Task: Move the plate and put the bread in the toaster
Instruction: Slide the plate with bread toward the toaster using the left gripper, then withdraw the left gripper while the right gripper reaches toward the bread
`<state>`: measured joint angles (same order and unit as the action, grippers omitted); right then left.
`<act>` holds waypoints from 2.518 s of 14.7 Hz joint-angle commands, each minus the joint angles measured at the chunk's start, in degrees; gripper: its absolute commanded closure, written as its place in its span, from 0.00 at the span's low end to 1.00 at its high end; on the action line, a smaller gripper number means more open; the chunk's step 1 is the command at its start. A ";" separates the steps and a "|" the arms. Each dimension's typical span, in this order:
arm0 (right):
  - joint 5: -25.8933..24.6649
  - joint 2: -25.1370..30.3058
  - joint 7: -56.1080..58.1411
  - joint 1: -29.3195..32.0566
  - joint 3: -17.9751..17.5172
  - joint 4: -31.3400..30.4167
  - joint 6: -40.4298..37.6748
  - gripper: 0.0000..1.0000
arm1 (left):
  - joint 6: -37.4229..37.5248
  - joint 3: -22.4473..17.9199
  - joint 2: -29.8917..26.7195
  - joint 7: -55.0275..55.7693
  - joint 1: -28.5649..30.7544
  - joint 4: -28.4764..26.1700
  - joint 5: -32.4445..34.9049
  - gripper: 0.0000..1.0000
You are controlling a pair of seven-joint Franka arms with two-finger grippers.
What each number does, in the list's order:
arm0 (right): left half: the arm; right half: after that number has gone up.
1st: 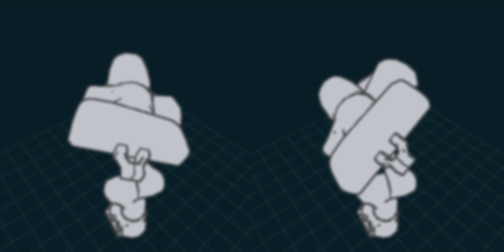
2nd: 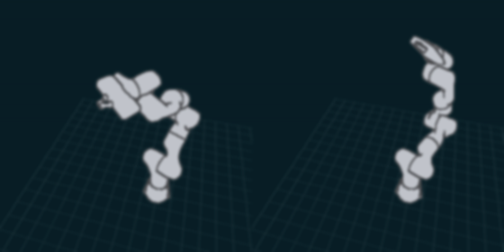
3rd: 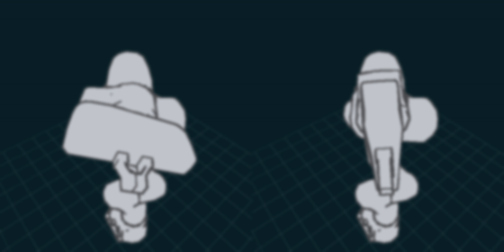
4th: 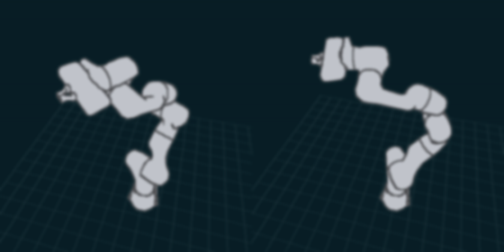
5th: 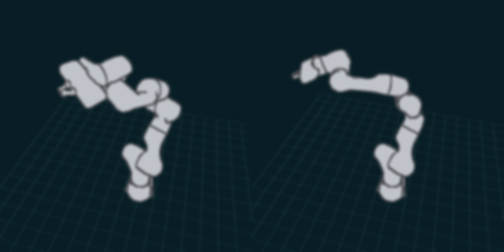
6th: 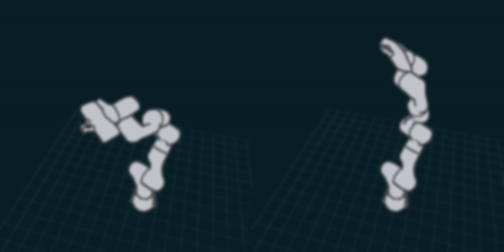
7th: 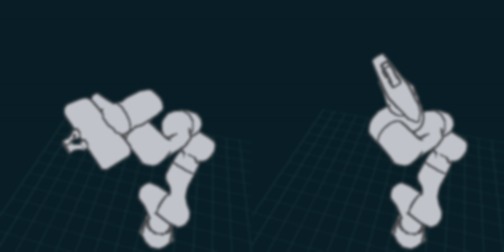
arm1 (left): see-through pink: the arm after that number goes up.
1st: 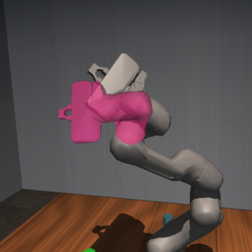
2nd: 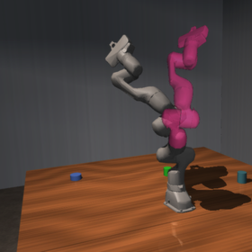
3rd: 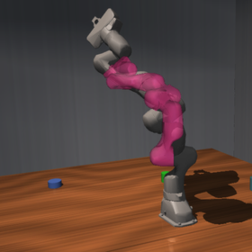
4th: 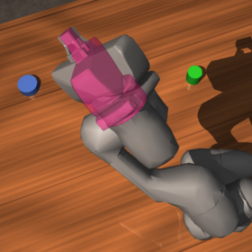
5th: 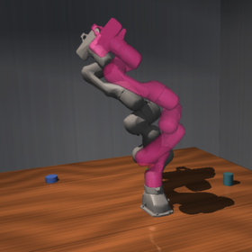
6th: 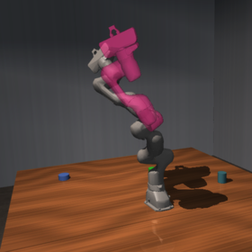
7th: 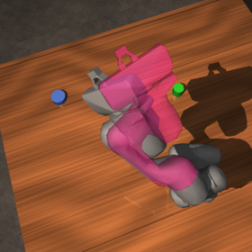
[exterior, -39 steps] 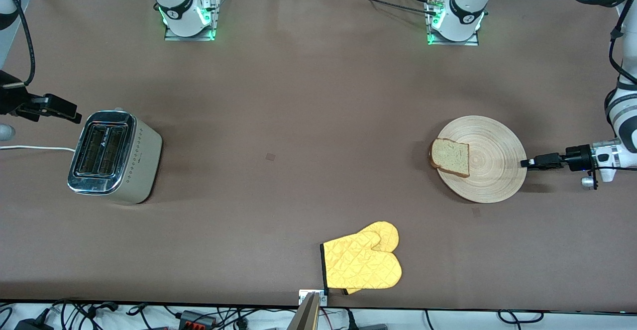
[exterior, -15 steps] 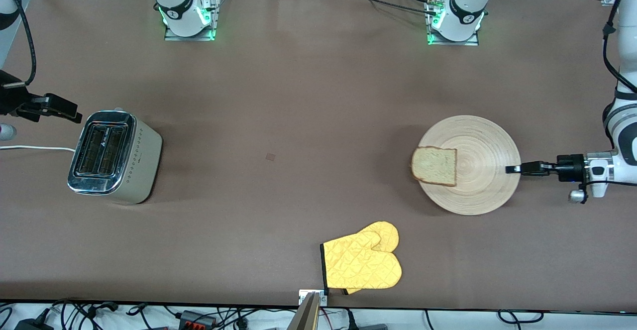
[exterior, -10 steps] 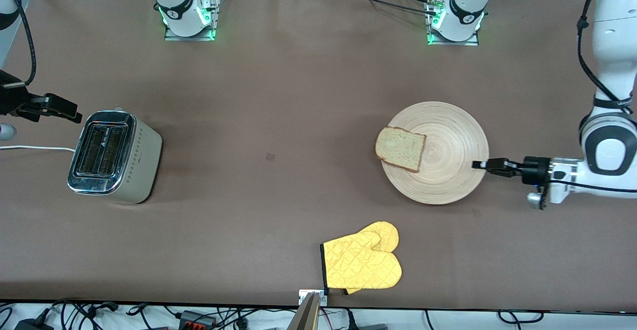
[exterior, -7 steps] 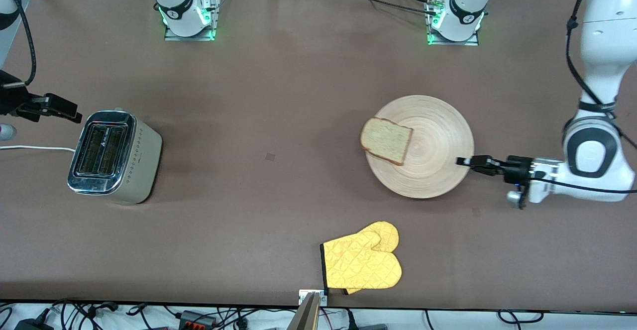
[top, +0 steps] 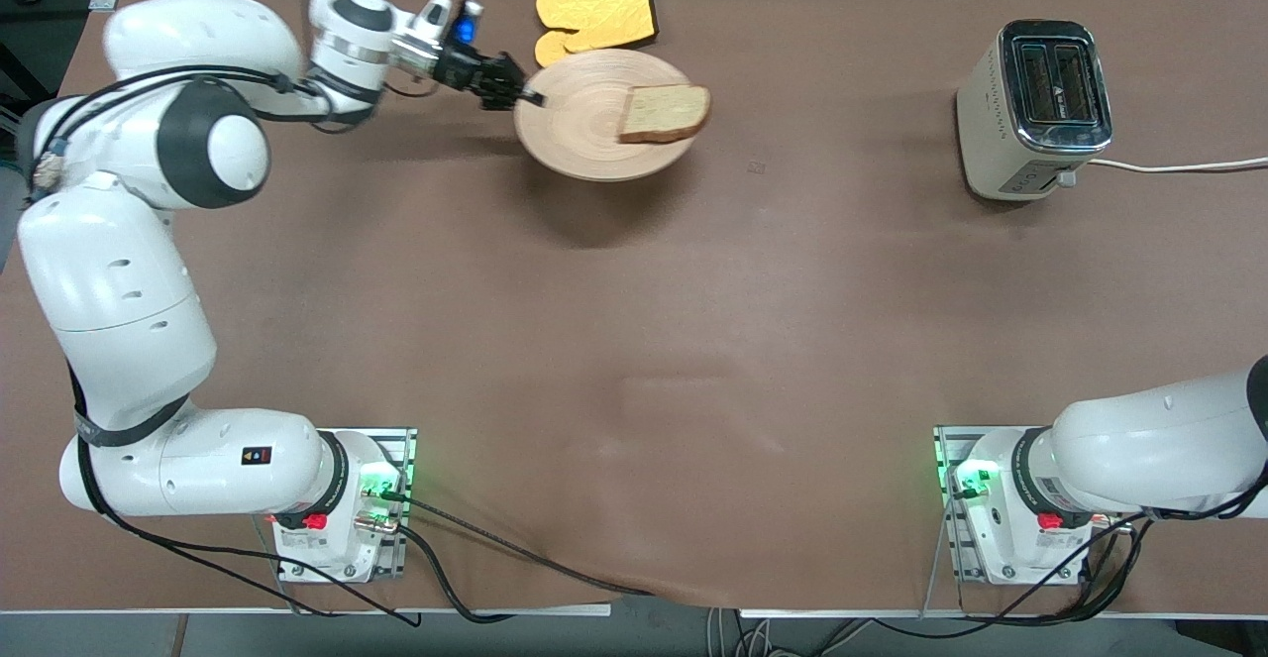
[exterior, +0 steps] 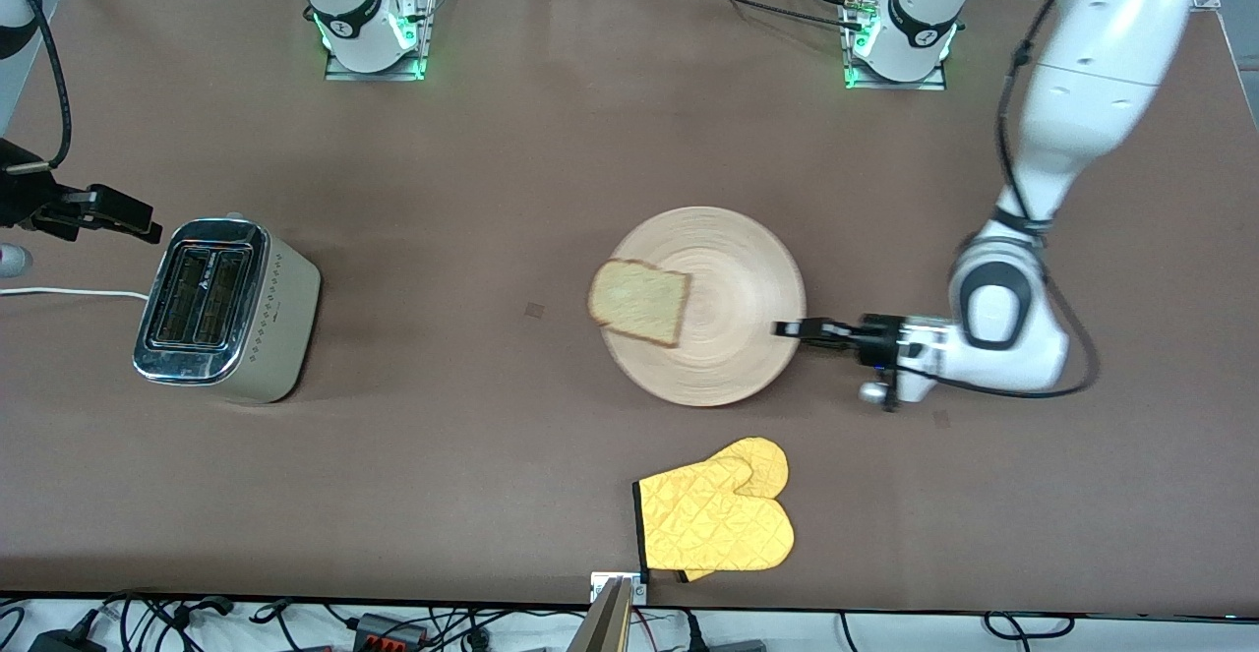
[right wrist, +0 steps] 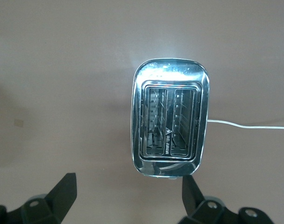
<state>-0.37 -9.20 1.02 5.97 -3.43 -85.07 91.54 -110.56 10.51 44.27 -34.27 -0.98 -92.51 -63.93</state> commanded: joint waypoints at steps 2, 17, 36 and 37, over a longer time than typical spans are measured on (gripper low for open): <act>0.02 0.15 0.92 0.10 -0.26 0.43 -0.48 0.00 | -8.33 -0.14 -1.03 -0.89 -7.79 -0.83 -3.92 0.99; 0.46 -0.55 0.39 -0.34 -0.35 -0.45 -1.80 0.00 | -19.17 -0.14 2.31 -21.54 -14.32 -4.88 -23.87 0.00; 23.31 -9.17 0.39 -4.82 -0.43 -6.05 7.74 0.00 | 19.47 -1.37 -1.46 -16.03 6.51 19.09 34.62 0.00; 23.40 -8.82 0.39 -5.78 -0.52 -9.12 11.70 0.00 | 21.94 -1.28 -3.03 -14.44 6.43 20.33 39.10 0.00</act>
<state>21.86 -18.33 1.17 1.74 -3.79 -89.43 97.37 -93.89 8.95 43.62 -52.39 5.07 -75.84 -32.05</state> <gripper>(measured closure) 0.000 0.000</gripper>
